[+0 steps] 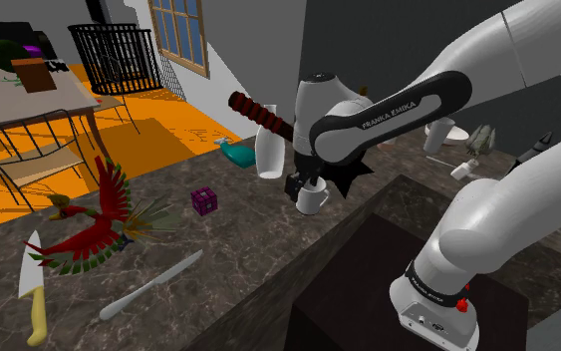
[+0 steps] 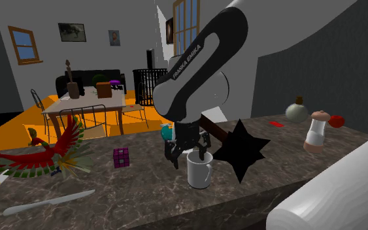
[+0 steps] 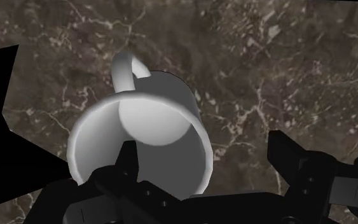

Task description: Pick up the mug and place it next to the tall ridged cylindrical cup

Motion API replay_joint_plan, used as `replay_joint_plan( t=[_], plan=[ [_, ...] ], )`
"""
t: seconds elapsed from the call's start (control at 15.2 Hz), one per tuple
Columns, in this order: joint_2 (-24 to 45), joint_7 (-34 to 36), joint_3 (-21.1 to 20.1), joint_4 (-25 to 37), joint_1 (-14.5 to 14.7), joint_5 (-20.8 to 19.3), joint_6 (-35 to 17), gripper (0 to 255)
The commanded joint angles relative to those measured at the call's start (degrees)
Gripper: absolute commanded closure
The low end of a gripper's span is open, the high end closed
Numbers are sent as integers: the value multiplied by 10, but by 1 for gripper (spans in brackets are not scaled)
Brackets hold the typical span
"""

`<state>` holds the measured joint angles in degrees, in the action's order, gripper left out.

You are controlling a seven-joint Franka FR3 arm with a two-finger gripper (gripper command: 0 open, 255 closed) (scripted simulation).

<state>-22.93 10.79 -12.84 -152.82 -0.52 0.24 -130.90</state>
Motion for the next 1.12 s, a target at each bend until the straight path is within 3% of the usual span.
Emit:
replay_joint_plan(
  t=[0.0, 0.07, 0.66, 1.06],
  plan=[
    [0, 0, 0, 0, 0, 0, 0, 0],
    [0, 0, 0, 0, 0, 0, 0, 255],
    [0, 0, 0, 0, 0, 0, 0, 255],
    [-29, -7, 6, 26, 3, 4, 55, 255]
  ],
)
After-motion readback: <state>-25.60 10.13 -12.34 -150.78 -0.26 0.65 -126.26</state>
